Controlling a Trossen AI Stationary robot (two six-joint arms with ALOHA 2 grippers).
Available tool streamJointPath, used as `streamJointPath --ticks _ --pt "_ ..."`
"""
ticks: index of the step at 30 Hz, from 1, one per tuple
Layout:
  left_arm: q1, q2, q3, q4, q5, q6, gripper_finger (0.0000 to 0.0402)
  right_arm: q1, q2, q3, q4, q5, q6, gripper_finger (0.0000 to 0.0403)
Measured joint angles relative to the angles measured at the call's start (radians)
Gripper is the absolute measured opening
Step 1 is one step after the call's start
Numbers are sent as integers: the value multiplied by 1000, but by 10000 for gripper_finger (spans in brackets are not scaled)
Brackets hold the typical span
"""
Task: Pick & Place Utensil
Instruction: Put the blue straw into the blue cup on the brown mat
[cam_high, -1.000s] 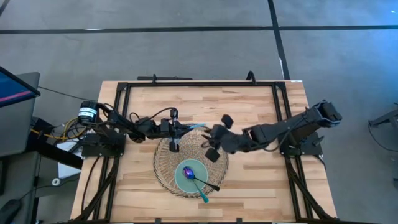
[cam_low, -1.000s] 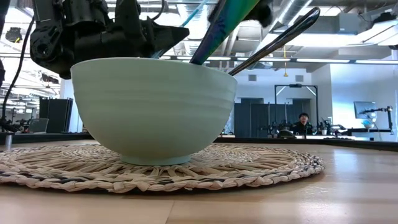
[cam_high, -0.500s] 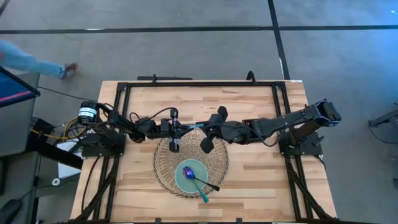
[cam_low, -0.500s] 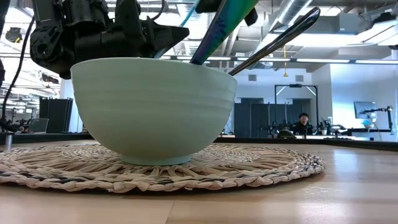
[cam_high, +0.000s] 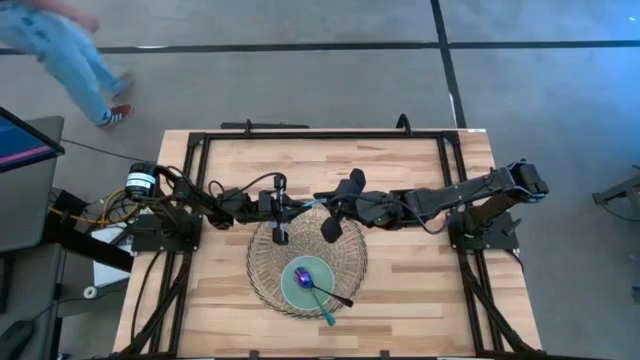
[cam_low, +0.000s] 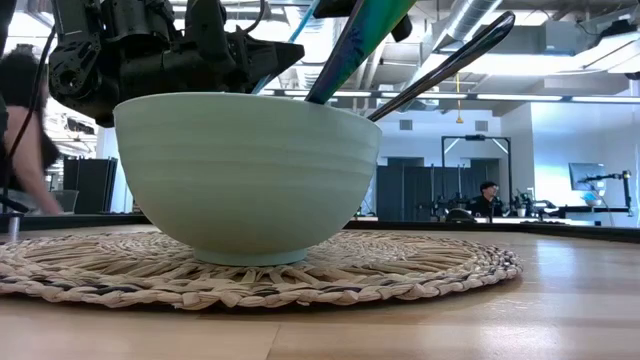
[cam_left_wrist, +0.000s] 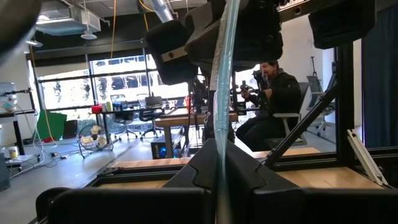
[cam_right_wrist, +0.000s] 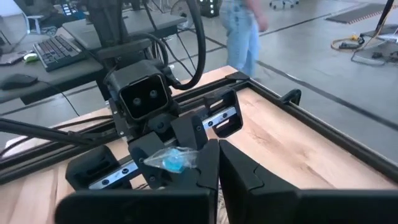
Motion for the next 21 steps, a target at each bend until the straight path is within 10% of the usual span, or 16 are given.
streamJointPath --ticks 21 --pt "0 0 0 0 -101 0 82 -13 0 0 0 -1 9 1"
